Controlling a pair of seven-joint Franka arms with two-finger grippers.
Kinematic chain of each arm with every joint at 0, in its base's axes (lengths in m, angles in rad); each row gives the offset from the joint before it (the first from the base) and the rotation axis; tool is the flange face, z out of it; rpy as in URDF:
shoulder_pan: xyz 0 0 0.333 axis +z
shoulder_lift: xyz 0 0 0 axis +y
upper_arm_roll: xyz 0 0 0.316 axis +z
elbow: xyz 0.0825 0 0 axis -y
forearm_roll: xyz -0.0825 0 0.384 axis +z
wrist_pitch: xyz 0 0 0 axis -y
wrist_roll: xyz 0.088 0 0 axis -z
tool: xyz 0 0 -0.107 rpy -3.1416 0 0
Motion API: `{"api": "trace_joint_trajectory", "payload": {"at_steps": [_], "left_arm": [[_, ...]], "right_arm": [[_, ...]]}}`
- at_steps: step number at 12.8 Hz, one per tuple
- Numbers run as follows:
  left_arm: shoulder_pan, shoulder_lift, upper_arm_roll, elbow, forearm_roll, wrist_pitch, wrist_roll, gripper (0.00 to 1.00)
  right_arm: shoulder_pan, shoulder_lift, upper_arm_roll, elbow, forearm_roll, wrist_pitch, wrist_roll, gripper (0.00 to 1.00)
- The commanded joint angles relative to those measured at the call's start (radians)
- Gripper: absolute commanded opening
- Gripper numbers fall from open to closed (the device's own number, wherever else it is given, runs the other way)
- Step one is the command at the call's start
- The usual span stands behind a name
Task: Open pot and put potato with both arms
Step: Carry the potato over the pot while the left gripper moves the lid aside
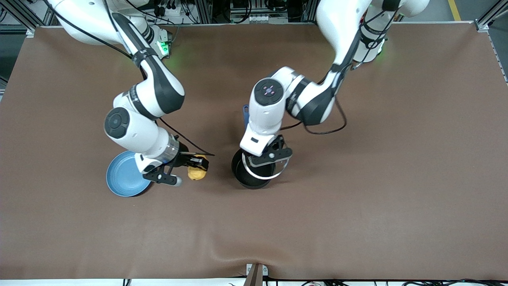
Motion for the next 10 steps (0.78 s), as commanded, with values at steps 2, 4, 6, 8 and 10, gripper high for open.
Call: {"api": "trace_joint_trajectory", "payload": {"at_steps": [2,4,6,8,10], "left_arm": [[0.064,-0.172,0.004,-0.117,-0.021,-0.147,0.183,0.00],[0.121,-0.277,0.004,-0.232,-0.019,-0.171,0.320,0.00],[0.150,-0.346,0.004,-0.330,-0.010,-0.160,0.392,0.00],[0.202,-0.387,0.004,-0.399,-0.009,-0.131,0.476,0.00],[0.251,-0.426,0.004,-0.482,-0.010,-0.083,0.545,0.00]], "right_arm": [[0.134,0.128,-0.014,0.150,-0.094,-0.003,0.140,0.10],[0.184,0.174,-0.016,0.192,-0.184,-0.003,0.211,0.09],[0.230,0.217,-0.028,0.229,-0.256,-0.003,0.239,0.09],[0.293,0.262,-0.075,0.288,-0.277,-0.001,0.246,0.08],[0.367,0.329,-0.147,0.358,-0.275,0.040,0.265,0.08]]}}
